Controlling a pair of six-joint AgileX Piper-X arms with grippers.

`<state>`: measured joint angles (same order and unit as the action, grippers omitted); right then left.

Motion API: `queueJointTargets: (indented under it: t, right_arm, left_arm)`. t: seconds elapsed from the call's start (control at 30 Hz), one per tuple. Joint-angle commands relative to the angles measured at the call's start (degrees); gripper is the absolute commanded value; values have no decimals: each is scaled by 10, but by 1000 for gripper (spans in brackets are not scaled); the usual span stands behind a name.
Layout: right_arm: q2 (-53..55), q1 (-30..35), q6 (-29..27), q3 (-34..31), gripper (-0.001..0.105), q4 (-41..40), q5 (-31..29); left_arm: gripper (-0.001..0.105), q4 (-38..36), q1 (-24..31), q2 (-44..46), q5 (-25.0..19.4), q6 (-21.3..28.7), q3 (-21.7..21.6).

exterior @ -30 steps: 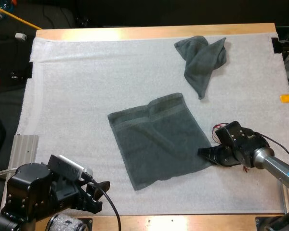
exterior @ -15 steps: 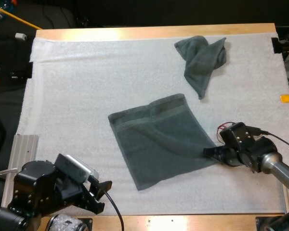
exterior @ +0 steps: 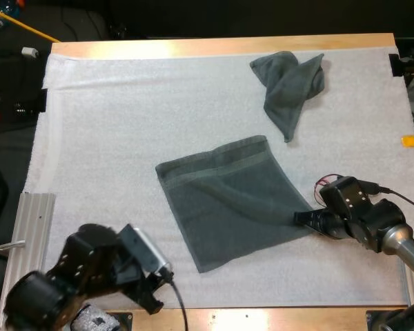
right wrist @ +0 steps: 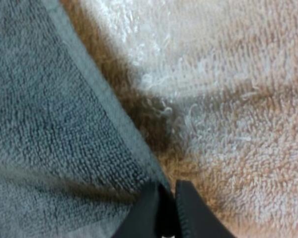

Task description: Pick towel from pile, fold and stack

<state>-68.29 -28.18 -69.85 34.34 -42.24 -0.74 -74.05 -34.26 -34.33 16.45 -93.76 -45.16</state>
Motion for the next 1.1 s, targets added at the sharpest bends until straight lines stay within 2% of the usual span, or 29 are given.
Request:
queueJointTargets:
  t: [0.0, 0.1, 0.2, 0.33, 0.43, 0.6, 0.73, 0.93, 1.07]
  right_arm:
    - [3, 0, 7, 2, 0, -6, -3]
    - [3, 0, 11, 2, 0, -6, -3]
    - [3, 0, 11, 2, 0, -8, -3]
    - [3, 0, 11, 2, 0, -12, -3]
    - [3, 0, 11, 2, 0, -18, -3]
    - [3, 0, 11, 2, 0, -19, -3]
    - [3, 0, 11, 2, 0, -19, -3]
    - [3, 0, 11, 2, 0, -20, -3]
    - [3, 0, 11, 2, 0, -20, -3]
  left_arm:
    - [55, 14, -11, -11, -21, 4, -1]
    - [55, 26, -60, -53, -58, 22, -1]
    - [55, 36, -110, -101, -68, 59, -1]
    - [55, 79, -167, -164, -128, 67, -1]
    - [55, 107, -188, -215, -143, 67, -1]
    - [55, 116, -189, -295, -143, 67, -1]
    - [54, 129, -189, -351, -123, 58, -1]
    - [48, 151, -189, -394, -110, 54, -1]
    - [48, 151, -189, -419, -110, 53, -1]
